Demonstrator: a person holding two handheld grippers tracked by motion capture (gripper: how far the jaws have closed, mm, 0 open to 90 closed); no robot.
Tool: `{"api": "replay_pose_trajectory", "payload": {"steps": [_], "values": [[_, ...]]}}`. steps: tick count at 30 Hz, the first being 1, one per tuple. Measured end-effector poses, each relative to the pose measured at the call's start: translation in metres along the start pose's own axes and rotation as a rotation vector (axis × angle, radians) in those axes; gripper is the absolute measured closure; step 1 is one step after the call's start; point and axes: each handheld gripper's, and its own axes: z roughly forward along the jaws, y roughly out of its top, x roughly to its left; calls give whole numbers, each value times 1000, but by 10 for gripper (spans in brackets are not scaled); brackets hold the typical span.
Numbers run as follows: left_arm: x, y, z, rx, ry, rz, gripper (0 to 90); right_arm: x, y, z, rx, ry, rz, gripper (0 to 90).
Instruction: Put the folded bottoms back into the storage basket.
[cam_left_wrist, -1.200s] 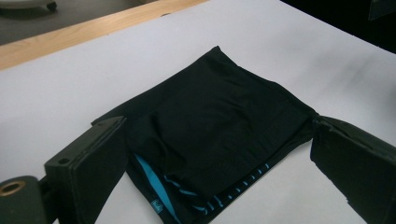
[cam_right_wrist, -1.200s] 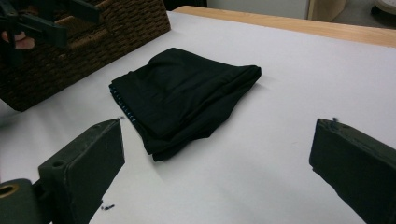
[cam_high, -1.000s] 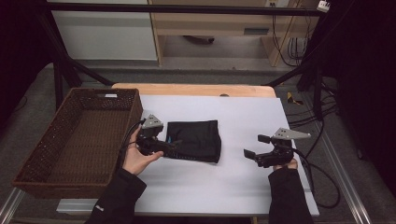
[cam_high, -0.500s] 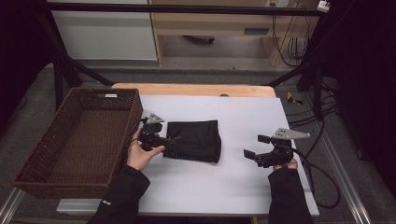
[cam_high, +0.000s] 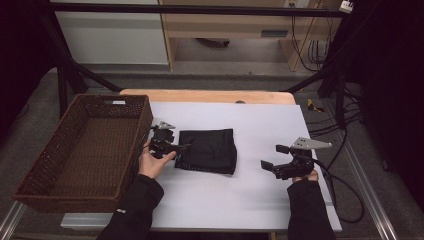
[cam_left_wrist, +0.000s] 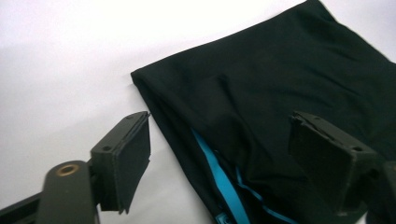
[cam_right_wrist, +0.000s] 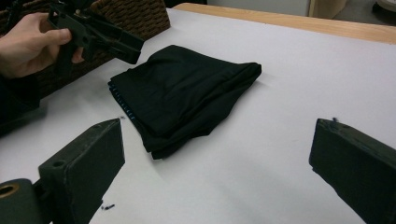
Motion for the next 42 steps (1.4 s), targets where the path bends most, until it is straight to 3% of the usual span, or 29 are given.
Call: {"api": "replay_pose_trajectory", "payload": {"steps": [9,22,27,36,42], "values": [[5,-4,13,45,-15,-15,310,0,-1,1,4,2,-3,37],[8,-6,23,66,-15,-62,373,-1,-1,1,9,2,1,37],[6,-6,23,67,-31,-72,476,-1,-1,1,9,2,2,37],[1,-6,24,72,-23,-95,632,-1,-1,1,8,4,5,37],[-1,-6,26,70,-29,-80,731,-1,-1,2,10,4,6,37]]}}
